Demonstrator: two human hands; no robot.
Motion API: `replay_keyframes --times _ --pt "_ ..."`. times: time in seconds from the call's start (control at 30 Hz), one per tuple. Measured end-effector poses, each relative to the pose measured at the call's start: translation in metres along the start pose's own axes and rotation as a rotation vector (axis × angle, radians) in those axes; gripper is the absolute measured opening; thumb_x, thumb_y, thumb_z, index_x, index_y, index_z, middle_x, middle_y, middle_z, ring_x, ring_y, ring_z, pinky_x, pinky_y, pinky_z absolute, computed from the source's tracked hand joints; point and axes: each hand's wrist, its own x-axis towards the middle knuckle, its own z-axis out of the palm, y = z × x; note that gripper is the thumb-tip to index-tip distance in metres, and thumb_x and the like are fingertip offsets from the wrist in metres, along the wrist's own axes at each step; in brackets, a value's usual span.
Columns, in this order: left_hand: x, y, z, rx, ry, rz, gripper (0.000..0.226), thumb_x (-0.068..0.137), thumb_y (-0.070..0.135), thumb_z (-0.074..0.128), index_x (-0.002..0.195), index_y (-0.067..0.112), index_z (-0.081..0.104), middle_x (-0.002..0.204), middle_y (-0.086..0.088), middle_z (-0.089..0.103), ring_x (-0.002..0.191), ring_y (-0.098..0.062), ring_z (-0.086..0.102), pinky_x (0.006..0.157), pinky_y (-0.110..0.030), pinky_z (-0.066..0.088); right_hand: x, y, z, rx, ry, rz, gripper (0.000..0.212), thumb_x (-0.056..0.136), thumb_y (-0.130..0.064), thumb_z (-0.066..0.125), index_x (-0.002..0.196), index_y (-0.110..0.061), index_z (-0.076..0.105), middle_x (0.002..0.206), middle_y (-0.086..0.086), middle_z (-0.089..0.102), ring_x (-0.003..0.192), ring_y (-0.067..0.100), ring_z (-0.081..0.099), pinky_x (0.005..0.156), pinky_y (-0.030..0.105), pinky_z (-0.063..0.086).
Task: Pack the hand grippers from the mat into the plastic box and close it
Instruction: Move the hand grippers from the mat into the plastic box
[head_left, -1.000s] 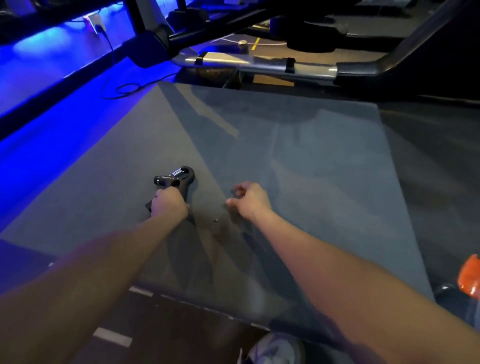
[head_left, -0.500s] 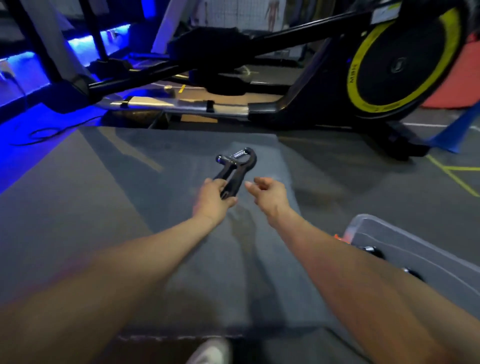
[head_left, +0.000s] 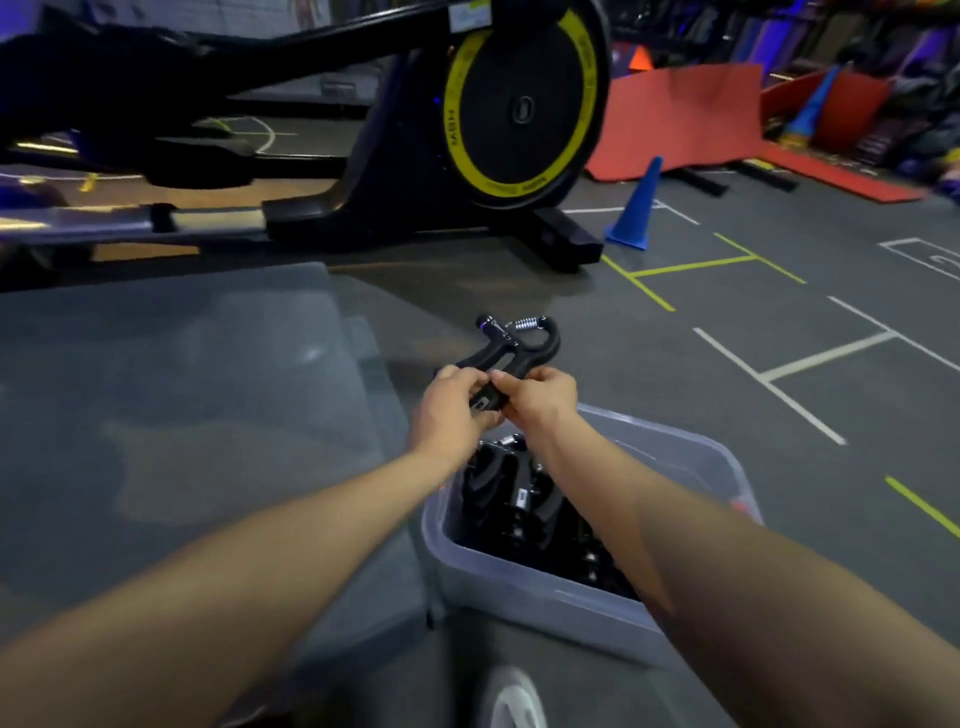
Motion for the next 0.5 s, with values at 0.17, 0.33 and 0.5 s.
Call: replay_keyframes --times 0.17,0.33,0.5 --pt "-0.001 0.017 0.055 -0.006 -0.061 0.040 0.040 0.074 0.013 0.076 0.112 0.016 0.063 0.112 -0.002 0.057 0.105 -0.018 0.059 0.098 -0.032 0.045 0.023 0.028 -0.085 -0.118 0.110 0.046 0.027 0.073 0.001 0.073 0.064 -0.015 0.053 0.072 0.011 0.063 0.076 0.030 0.066 0.073 0.042 0.057" --pt "-0.003 0.013 0.097 0.115 -0.265 0.003 0.051 0.076 0.018 0.075 0.122 0.010 0.056 0.125 -0.006 0.052 0.116 -0.022 0.053 0.103 -0.033 0.041 0.032 0.049 -0.142 -0.106 0.189 0.111 0.026 0.072 0.005 0.073 0.070 -0.013 0.054 0.067 0.005 0.060 0.065 0.022 0.060 0.078 0.040 0.054" --pt "-0.005 0.004 0.127 0.322 -0.476 0.024 0.064 0.077 0.028 0.074 0.133 0.014 0.047 0.133 -0.006 0.047 0.127 -0.024 0.043 0.109 -0.036 0.035 0.039 0.076 -0.175 -0.038 0.255 0.195 0.029 0.074 0.006 0.071 0.072 -0.012 0.049 0.068 0.008 0.059 0.063 0.023 0.059 0.076 0.047 0.055"
